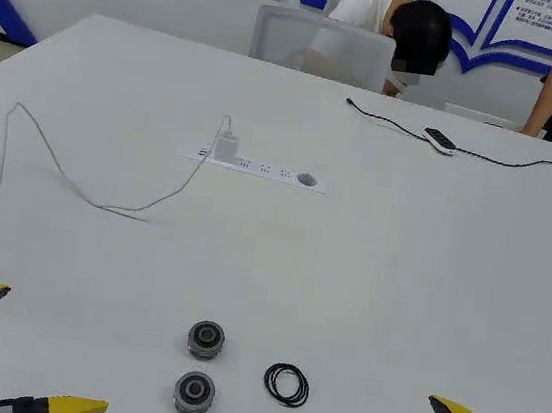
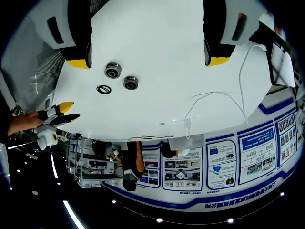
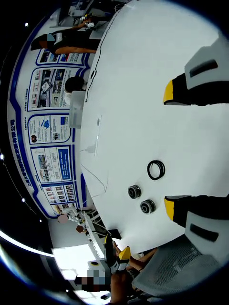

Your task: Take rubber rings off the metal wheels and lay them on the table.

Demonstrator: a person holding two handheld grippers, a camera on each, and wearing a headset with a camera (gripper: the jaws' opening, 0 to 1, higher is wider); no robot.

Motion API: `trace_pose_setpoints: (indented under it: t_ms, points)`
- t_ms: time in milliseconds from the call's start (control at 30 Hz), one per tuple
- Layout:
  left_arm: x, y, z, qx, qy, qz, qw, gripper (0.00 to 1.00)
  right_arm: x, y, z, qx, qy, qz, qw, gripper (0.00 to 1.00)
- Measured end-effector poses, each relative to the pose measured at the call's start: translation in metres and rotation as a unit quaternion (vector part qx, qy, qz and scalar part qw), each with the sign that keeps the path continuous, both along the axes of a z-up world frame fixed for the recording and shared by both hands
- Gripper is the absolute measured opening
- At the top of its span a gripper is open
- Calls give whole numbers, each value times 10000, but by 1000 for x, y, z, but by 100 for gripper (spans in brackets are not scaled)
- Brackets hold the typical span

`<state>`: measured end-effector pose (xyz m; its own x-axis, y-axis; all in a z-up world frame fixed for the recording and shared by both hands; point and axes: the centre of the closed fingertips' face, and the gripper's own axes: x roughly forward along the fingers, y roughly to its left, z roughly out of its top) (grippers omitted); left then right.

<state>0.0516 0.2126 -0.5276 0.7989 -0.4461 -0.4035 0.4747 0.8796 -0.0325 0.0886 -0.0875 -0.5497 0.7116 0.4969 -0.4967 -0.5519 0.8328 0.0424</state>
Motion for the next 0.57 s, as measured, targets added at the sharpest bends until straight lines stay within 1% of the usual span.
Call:
trace_pose_setpoints:
  t_ms: [67,300,433,567]
  points:
    - [0,0,-1,37,20,-14,10000,100,1,-2,-2,2,65,-38,10000,78]
    - [7,5,4,72,-44,2,10000,100,3,-6,-3,-26,83,-103,9999,78]
    - [8,5,3,87,-36,-2,10000,100,3,-7,-3,-6,78,-126,9999,77]
    - [7,3,1,108,0,-36,9999,100,2,-9,-4,-48,87,-127,9999,77]
